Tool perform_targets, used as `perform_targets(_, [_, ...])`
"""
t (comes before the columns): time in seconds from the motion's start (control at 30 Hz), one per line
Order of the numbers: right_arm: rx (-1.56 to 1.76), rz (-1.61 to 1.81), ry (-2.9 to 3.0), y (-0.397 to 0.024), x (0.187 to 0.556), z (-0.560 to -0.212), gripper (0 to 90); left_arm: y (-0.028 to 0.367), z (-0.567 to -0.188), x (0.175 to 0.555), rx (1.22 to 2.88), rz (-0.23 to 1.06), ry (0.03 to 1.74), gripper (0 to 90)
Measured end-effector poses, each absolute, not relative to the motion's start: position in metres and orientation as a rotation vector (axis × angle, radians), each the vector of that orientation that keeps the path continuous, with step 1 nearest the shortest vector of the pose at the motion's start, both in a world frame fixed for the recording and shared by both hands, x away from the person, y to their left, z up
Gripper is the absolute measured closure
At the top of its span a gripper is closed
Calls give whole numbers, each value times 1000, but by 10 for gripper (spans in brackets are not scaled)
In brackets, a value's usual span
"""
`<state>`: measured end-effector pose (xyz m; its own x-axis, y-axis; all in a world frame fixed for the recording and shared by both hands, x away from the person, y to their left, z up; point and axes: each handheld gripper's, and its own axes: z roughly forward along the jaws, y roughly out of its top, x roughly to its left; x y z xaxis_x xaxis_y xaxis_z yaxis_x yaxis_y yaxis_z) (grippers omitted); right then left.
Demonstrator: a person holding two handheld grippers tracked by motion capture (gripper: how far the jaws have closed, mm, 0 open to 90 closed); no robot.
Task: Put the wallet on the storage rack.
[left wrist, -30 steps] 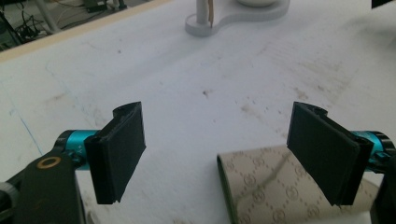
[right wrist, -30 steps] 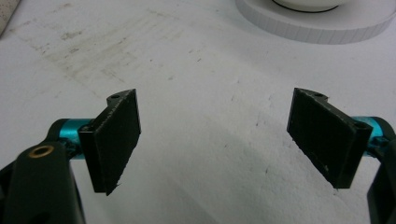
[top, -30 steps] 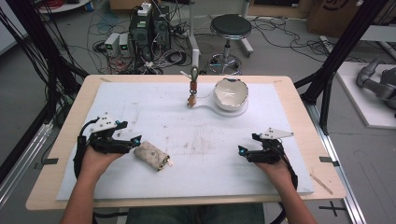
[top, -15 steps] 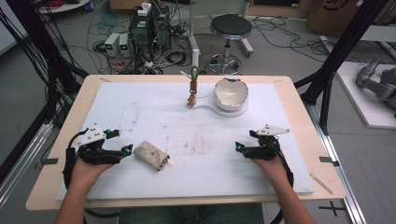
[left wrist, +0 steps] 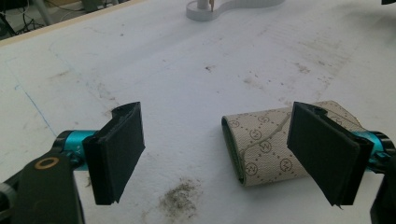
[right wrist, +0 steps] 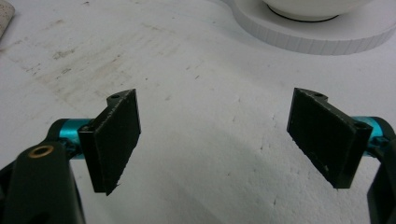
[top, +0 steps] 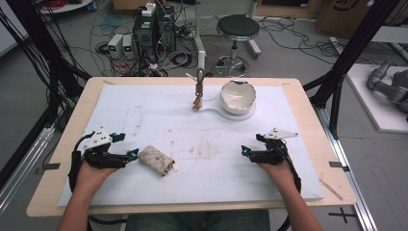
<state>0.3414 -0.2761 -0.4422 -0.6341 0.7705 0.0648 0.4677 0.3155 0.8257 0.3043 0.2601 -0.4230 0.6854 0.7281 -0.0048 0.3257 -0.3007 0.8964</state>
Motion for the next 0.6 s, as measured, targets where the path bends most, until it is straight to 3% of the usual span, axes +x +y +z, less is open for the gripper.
perform_targets(0.3, [1092, 1253, 2246, -269, 340, -439, 176, 267, -421, 300, 1909, 528, 829, 188])
perform_targets(0.6, [988, 1290, 2287, -235, 333, -429, 176, 282, -419, 291, 1900, 567, 891, 188])
